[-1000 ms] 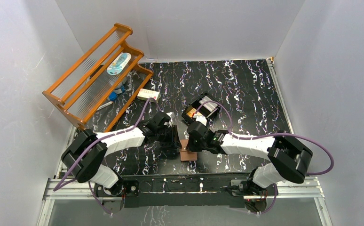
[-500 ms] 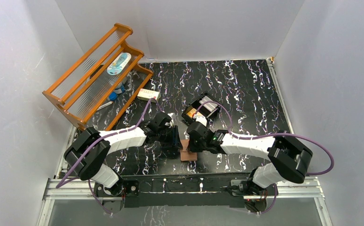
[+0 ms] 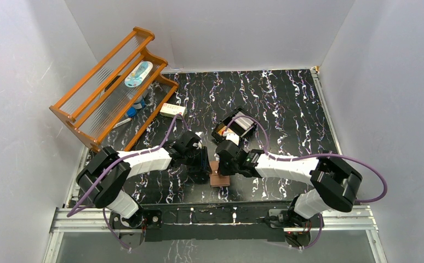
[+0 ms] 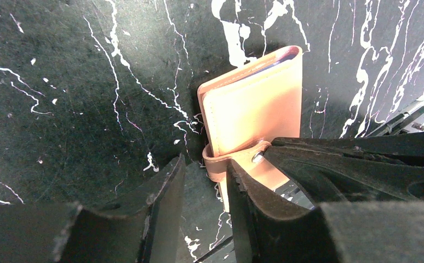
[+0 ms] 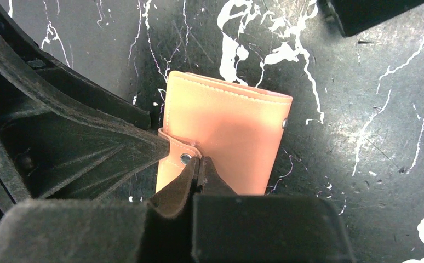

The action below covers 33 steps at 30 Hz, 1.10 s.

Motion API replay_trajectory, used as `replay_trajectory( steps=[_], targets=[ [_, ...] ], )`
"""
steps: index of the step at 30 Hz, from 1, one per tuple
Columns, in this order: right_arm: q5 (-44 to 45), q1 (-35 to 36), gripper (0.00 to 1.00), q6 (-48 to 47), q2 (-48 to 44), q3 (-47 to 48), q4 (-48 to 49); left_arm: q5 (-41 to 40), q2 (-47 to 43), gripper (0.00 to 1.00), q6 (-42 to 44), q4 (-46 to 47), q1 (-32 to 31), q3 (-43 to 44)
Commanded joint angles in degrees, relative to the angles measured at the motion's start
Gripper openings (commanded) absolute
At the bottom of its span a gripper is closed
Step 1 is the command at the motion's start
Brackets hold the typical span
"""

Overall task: Put the credit cards into the card holder
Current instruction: Close the card holder at the center of the board.

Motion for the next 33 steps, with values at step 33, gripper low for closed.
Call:
replay_trajectory(
  steps=[33],
  targets=[
    [1.57, -0.49, 0.0, 0.32, 1.88, 2.24, -1.89, 1.17, 1.64, 0.38, 1.38, -0.17, -0.33, 1.99]
  ],
)
